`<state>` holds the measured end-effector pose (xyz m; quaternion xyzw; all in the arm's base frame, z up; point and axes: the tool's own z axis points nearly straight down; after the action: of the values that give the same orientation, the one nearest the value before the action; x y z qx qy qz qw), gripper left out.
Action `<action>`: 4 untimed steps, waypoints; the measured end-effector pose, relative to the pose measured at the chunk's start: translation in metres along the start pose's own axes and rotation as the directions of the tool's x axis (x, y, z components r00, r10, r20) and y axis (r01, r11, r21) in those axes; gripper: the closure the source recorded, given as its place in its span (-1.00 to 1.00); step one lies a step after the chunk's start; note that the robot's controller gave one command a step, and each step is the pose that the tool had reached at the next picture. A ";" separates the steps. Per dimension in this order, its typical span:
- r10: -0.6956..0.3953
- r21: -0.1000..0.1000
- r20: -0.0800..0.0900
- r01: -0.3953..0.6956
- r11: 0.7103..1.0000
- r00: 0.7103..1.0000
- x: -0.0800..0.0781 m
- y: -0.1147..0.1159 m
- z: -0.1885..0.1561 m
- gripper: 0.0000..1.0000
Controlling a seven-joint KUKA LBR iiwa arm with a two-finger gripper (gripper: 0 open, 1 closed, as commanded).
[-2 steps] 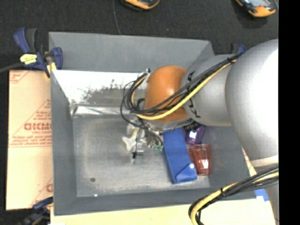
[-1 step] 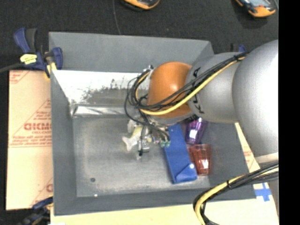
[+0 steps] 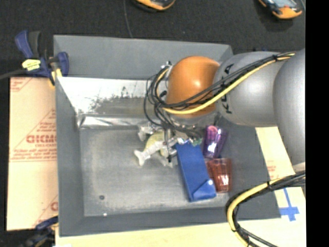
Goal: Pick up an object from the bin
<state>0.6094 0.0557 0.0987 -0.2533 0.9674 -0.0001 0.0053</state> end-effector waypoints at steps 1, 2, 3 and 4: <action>0.186 0.000 0.006 -0.186 0.983 0.983 -0.002 -0.031 0.024 -1.00; -0.227 0.005 0.009 0.227 0.974 0.974 0.001 -0.037 0.028 1.00; -0.226 0.004 0.009 0.226 0.974 0.974 0.001 -0.037 0.028 1.00; -0.225 -0.002 0.003 0.225 0.974 0.974 0.003 -0.035 0.016 1.00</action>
Offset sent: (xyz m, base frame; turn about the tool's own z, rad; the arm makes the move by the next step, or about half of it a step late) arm 0.0162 -0.0315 -0.0287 -0.2357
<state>0.6239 0.0233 0.0827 -0.3610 0.9325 0.0007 0.0064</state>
